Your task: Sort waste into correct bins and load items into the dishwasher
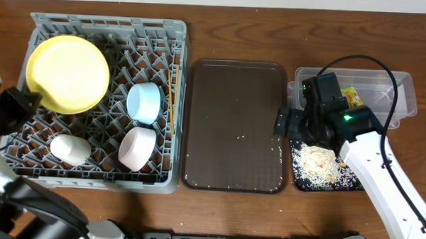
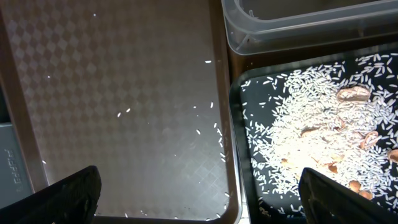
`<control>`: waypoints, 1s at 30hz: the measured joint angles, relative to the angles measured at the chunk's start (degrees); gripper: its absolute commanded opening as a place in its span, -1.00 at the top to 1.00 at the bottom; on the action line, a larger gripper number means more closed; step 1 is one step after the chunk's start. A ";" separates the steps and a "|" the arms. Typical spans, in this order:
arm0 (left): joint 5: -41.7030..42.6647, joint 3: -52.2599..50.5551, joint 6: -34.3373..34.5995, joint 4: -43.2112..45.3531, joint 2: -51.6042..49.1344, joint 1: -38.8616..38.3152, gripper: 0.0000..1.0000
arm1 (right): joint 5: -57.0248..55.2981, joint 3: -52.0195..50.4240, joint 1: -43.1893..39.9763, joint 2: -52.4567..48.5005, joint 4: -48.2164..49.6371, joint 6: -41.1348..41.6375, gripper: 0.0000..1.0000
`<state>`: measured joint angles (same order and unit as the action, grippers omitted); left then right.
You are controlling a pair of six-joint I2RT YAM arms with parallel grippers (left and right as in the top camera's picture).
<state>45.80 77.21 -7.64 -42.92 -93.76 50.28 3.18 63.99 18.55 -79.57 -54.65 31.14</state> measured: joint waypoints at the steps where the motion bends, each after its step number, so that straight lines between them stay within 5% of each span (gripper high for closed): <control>1: -2.67 0.02 0.31 -0.35 0.98 -0.37 0.85 | 0.00 0.00 0.00 0.00 0.00 0.00 -0.98; 23: -70.71 0.00 6.58 -1.75 8.28 -34.32 0.85 | 0.00 0.00 0.00 0.00 -0.13 0.02 -0.99; 30: -78.58 0.00 6.80 -1.57 8.28 -37.33 0.85 | 0.00 0.00 0.00 0.00 -0.15 0.02 -0.98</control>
<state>-32.77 77.21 -0.84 -44.49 -85.47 12.95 3.18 63.99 18.55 -79.57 -54.81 31.16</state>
